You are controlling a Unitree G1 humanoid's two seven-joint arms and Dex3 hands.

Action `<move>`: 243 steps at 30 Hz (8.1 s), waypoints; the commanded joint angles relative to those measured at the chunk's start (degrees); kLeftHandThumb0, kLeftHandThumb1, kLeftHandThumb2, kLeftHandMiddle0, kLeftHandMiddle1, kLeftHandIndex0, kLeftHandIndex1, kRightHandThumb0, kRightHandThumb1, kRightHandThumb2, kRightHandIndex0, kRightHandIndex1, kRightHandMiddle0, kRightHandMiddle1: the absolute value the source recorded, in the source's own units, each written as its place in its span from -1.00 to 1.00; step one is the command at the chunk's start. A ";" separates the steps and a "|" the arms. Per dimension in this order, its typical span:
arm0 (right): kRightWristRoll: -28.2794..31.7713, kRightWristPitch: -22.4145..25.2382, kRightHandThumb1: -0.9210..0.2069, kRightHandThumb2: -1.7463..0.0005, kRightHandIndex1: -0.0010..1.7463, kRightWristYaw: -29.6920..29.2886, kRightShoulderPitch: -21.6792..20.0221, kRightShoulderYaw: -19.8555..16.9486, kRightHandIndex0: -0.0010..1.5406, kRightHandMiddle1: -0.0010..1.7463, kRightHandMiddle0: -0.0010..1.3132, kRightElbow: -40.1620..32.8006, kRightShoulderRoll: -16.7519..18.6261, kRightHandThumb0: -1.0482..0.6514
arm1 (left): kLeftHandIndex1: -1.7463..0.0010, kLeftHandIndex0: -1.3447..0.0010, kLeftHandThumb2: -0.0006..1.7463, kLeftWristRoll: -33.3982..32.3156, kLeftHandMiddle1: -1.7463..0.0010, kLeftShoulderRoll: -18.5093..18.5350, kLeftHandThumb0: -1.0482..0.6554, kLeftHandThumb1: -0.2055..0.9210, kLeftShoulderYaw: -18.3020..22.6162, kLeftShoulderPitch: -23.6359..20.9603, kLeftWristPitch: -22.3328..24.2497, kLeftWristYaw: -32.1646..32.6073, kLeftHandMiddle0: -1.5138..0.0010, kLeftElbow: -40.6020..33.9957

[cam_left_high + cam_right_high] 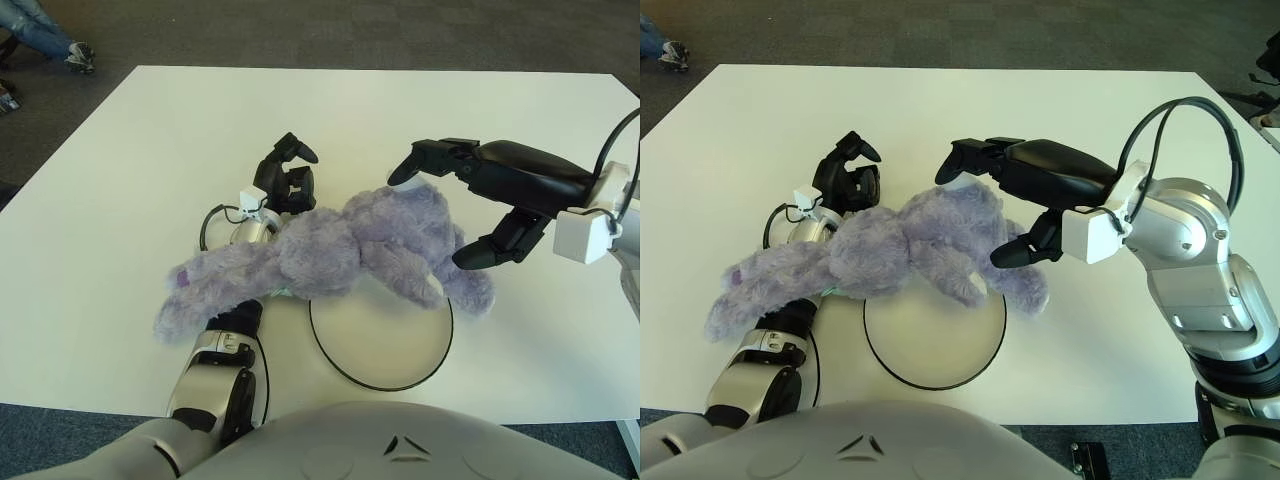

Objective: Put the doll into the plate.

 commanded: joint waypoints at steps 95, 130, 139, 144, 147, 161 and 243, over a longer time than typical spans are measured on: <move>-29.41 -10.28 -0.16 0.08 -0.72 -6.50 5.32 9.35 -0.99 -0.54 -1.00 12.83 8.07 -0.55 | -1.00 0.17 0.41 0.40 -1.00 0.16 -0.31 0.05 0.57 0.31 0.20 0.27 -0.62 0.52; -29.82 -2.98 0.08 -0.40 1.00 -5.37 6.52 5.82 -0.36 0.67 0.01 8.65 12.24 0.22 | -1.00 0.18 0.39 -0.47 -1.00 -0.02 -0.30 0.07 0.69 0.34 1.12 -0.30 -0.60 -0.04; -28.57 -0.66 0.32 -0.55 1.00 -5.40 5.77 4.54 -0.12 0.56 0.13 7.41 13.62 0.23 | -1.00 0.18 0.39 -0.43 -1.00 0.20 -0.30 0.07 0.67 0.17 0.89 -0.49 -0.62 0.33; -27.51 0.40 0.33 -0.55 1.00 -5.51 5.52 4.06 -0.08 0.51 0.14 6.85 14.56 0.22 | -1.00 0.19 0.39 -0.40 -1.00 0.25 -0.30 0.07 0.65 0.15 0.97 -0.49 -0.62 0.37; -26.99 2.63 0.35 -0.57 1.00 -4.74 5.23 3.19 -0.06 0.52 0.14 5.22 15.10 0.22 | -1.00 0.19 0.39 -0.47 -1.00 0.23 -0.30 0.08 0.66 0.15 0.96 -0.55 -0.62 0.38; -24.40 13.61 0.44 -0.65 1.00 -1.47 2.90 0.72 0.00 0.58 0.12 0.16 14.49 0.22 | -1.00 0.19 0.38 -0.47 -1.00 0.19 -0.30 0.09 0.82 0.09 1.08 -0.32 -0.60 0.40; 7.30 2.51 0.23 -0.08 0.99 7.04 -1.71 -0.38 -1.00 0.21 -1.00 21.04 6.60 -0.53 | -1.00 0.19 0.38 0.91 -1.00 0.66 -0.30 0.08 0.47 0.69 1.38 0.16 -0.60 -0.76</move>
